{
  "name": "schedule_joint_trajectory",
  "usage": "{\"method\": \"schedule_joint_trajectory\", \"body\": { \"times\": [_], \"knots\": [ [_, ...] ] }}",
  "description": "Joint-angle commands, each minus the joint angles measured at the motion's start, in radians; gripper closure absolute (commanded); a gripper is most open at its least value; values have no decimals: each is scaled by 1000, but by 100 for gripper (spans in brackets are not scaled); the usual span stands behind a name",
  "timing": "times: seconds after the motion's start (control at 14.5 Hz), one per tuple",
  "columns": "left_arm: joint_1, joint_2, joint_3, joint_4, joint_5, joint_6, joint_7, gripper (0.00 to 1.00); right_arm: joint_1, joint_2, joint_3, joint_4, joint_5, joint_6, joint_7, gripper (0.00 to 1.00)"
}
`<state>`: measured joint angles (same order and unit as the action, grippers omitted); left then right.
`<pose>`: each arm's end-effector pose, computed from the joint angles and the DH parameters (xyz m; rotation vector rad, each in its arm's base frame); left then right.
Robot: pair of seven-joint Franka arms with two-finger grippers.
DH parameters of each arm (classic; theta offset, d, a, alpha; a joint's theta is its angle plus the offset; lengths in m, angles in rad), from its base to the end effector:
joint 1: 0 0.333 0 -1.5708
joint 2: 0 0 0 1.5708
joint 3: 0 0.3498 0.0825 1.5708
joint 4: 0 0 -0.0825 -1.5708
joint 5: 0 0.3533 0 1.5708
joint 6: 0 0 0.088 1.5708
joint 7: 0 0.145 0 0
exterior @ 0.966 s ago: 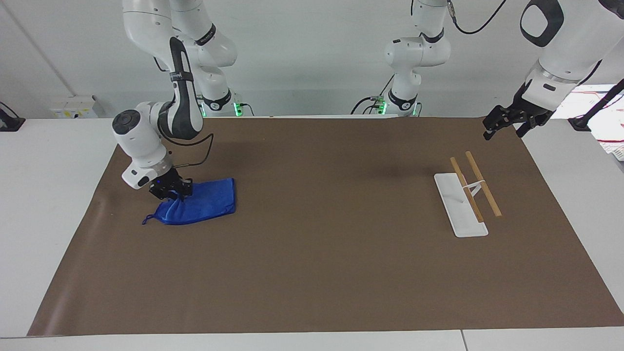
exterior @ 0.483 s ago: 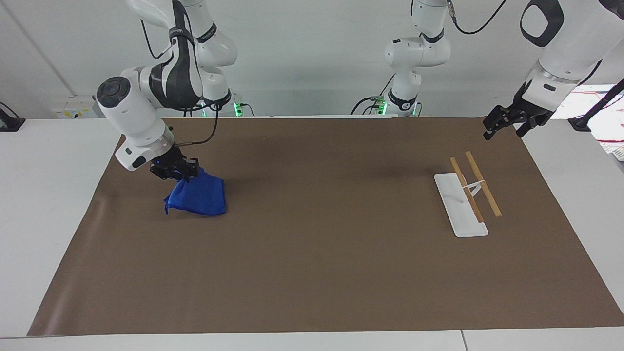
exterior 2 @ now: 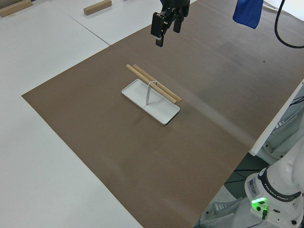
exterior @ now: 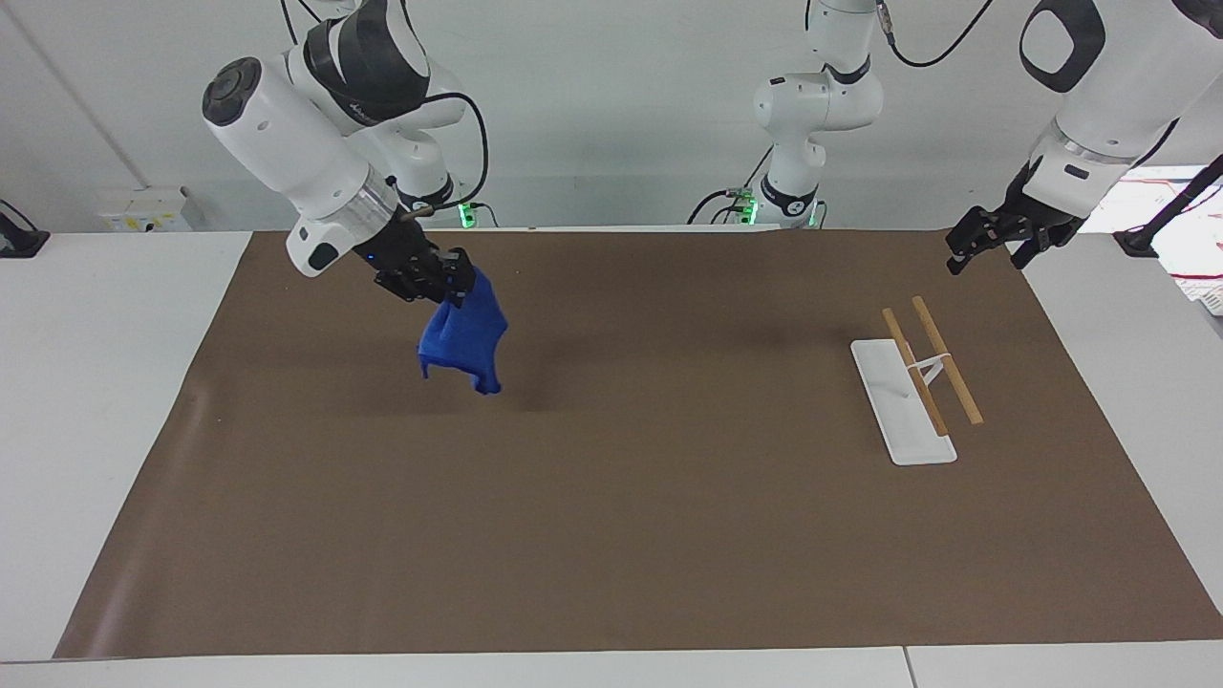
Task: Right arm passes towel to left arm to hang
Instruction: 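Carry the towel toward the rack while the left gripper reaches toward it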
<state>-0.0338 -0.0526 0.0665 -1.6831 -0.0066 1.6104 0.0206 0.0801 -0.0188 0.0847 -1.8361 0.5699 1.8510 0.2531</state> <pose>0.5064 0.0165 0.6011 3.1308 0.0193 -0.0312 0.5184 0.1495 0.5536 -2.5777 0.3115 0.1087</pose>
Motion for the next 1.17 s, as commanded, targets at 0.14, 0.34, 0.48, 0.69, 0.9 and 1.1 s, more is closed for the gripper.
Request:
{"method": "schedule_joint_trajectory", "body": {
  "times": [0.14, 0.34, 0.48, 0.69, 0.9, 1.1],
  "knots": [
    [-6, -33, -4, -70, -73, 13, -16, 0, 159, 7, 3, -9, 347, 251, 72, 100],
    [-11, -65, -7, -147, -197, 22, -205, 0, 311, 17, 3, -15, 548, 494, 72, 100],
    [-27, -79, -19, -182, -254, 45, -448, 0, 383, 22, 3, -15, 660, 604, 63, 100],
    [-69, -101, -20, -222, -318, 57, -728, 0, 423, 23, 3, -15, 767, 654, 19, 100],
    [-92, -125, -20, -262, -427, 68, -1035, 0, 475, 34, 4, -12, 855, 723, 14, 100],
    [-100, -145, -20, -296, -513, 80, -1250, 0, 510, 51, 4, -8, 968, 760, -82, 100]
  ]
}}
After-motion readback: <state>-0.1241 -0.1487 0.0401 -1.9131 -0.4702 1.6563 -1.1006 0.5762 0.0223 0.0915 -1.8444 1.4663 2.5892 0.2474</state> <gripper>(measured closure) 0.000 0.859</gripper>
